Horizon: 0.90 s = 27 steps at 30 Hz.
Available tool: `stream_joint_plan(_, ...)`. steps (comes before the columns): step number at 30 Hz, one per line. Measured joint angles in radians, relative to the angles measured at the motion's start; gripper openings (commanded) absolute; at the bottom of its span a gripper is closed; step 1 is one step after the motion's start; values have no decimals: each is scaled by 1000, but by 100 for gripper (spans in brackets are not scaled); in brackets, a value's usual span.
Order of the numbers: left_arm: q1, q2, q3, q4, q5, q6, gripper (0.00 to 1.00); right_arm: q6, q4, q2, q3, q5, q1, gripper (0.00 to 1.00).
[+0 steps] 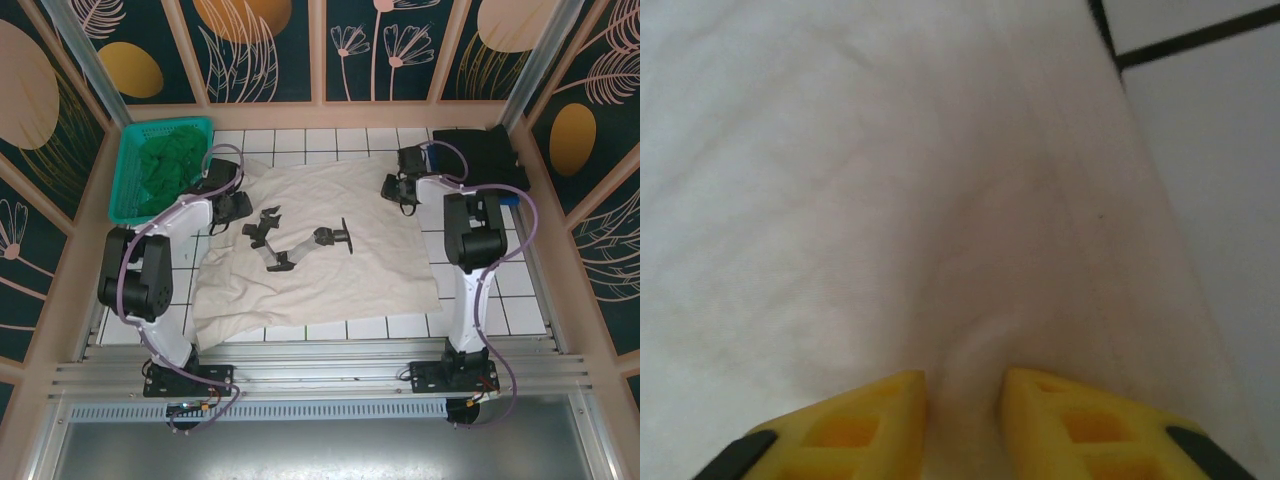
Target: Fold and stack the t-shirts
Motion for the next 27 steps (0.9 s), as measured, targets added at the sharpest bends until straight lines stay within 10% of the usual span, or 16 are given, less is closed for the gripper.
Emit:
stream_joint_plan(15, -11, 155, 134, -19, -4, 74, 53, 5, -75, -146, -167, 74, -151, 26)
stream_joint_plan(27, -89, 314, 266, -46, 11, 100, 45, 53, -42, -410, -421, 106, 48, 32)
